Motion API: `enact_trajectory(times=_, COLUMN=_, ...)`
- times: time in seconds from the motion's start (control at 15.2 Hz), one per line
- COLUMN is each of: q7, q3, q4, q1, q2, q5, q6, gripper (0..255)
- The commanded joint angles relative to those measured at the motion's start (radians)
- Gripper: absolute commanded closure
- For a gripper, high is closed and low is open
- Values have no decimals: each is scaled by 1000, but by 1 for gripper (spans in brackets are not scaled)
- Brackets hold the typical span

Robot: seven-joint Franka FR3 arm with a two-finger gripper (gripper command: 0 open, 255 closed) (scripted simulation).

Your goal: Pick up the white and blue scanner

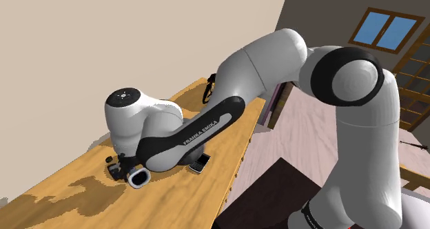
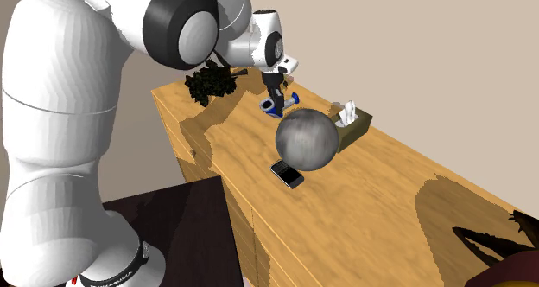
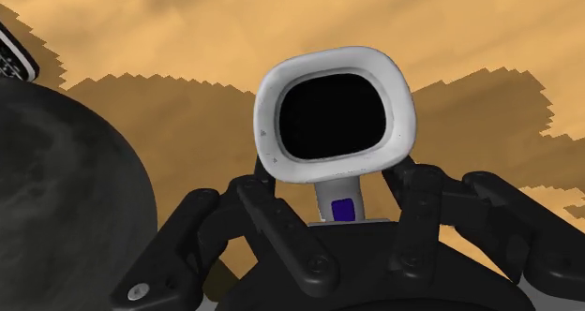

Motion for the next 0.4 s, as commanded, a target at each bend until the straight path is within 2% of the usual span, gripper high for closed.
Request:
enact_trajectory(times=0.0, q7=-10, q3=9, q4=2, q1=-6, q2=-20, q5=14, q6=-19, gripper=255)
enact_trajectory(times=0.33, q7=-25, q3=21, q4=9, q1=-14, q2=-46, q5=34, q6=-48, gripper=255)
